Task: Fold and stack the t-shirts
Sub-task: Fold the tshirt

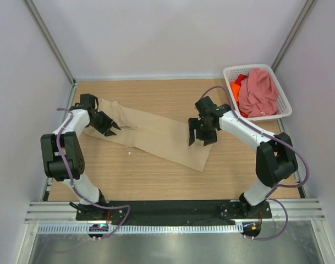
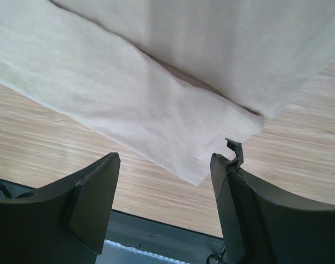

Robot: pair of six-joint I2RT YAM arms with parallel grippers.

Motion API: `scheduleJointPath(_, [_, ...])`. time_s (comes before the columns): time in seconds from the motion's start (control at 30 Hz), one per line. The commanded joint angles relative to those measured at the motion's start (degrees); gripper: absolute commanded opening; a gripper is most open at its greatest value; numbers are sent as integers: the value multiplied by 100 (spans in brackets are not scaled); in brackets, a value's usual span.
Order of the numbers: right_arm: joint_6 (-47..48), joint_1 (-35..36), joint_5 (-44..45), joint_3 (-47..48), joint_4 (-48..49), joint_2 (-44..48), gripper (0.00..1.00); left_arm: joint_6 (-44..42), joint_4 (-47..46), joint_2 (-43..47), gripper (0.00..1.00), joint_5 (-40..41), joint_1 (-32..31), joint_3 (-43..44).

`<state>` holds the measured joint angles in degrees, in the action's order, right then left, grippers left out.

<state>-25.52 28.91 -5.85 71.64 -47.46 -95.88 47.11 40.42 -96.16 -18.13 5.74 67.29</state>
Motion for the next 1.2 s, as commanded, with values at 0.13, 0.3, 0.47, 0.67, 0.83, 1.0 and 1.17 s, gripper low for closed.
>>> scheduleJointPath(0.13, [170,-376,-21,-324,-202,587,74,588,-193,-737,35,274,15,952])
scheduleJointPath(0.3, [249,-649,-83,-528,-167,746,75,738,121,-1018,35,573,6,1181])
scheduleJointPath(0.47, [337,-851,-110,-546,-184,816,75,913,264,-1098,35,907,-20,1313])
scheduleJointPath(0.67, [398,-904,-162,-545,-176,746,75,1081,449,-1440,34,987,-117,1577])
scheduleJointPath(0.83, [442,-939,-180,-563,-167,746,75,1160,449,-1677,32,1136,-169,1779])
scheduleJointPath(1.0, [513,-992,-171,-633,-202,816,75,1107,527,-1792,21,1189,-213,1998])
scheduleJointPath(1.17, [557,-1054,-180,-774,-176,878,75,984,703,-1836,1,1356,-371,2323])
